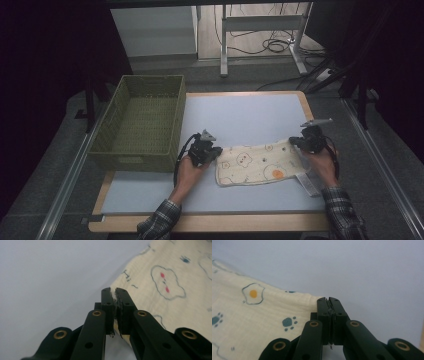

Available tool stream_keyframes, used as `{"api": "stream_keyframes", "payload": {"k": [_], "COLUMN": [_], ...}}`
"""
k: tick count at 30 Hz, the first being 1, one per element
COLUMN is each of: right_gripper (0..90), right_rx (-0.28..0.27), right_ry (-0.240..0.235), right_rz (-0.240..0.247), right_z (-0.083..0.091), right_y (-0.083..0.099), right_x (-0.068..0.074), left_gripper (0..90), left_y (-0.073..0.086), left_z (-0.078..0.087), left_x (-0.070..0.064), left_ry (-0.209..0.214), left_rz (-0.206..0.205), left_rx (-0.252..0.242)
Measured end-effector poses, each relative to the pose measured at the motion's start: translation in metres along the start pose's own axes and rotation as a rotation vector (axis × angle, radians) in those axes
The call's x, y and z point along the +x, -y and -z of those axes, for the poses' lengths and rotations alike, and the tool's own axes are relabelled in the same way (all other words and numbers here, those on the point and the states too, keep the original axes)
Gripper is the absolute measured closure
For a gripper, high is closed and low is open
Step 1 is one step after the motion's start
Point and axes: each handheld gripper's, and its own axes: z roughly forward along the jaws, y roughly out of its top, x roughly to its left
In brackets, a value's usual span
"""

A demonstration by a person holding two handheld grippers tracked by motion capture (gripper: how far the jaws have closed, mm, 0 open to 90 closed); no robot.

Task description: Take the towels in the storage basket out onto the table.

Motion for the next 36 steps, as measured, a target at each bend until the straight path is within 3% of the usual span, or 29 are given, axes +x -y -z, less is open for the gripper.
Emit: {"api": "stream_keyframes", "payload": {"k": [1,4,6,9,12,15,18,19,20,27,36], "right_gripper": [87.5,87.3,85.8,82.0,72.4,64.6,59.9,59.9,57.8,52.3,45.6], "right_rx": [0.015,0.019,0.012,-0.004,-0.021,-0.013,-0.009,-0.009,-0.005,-0.007,-0.022], "right_ry": [-0.006,-0.015,-0.026,-0.033,-0.057,-0.079,-0.097,-0.097,-0.101,-0.1,-0.131], "right_rz": [-0.014,-0.02,-0.024,-0.033,-0.044,-0.042,-0.024,-0.024,-0.01,0.023,0.069], "right_z": [-0.009,-0.014,-0.011,-0.005,0.007,0.012,0.016,0.016,0.018,0.028,0.046], "right_y": [-0.004,-0.006,-0.006,-0.004,-0.001,0.005,0.011,0.011,0.016,0.024,0.035], "right_x": [-0.002,0.0,0.001,0.002,0.003,0.008,0.014,0.014,0.019,0.032,0.059], "left_gripper": [85.2,79.6,67.0,59.0,48.3,42.0,33.5,33.5,27.1,26.1,26.1], "left_y": [0.006,0.007,0.002,-0.001,-0.003,-0.001,0.001,0.002,0.004,0.005,0.006], "left_z": [0.006,0.008,0.006,0.002,-0.007,-0.013,-0.015,-0.017,-0.019,-0.02,-0.02], "left_x": [-0.003,-0.003,0.0,0.006,0.015,0.021,0.024,0.025,0.028,0.028,0.028], "left_ry": [0.015,0.007,-0.067,-0.084,-0.135,-0.154,-0.149,-0.14,-0.106,-0.106,-0.111], "left_rz": [0.004,0.004,-0.02,-0.012,-0.026,-0.038,-0.042,-0.029,0.007,0.007,0.009], "left_rx": [-0.007,-0.007,0.015,0.007,0.008,0.021,0.017,0.015,0.016,0.009,0.005]}}
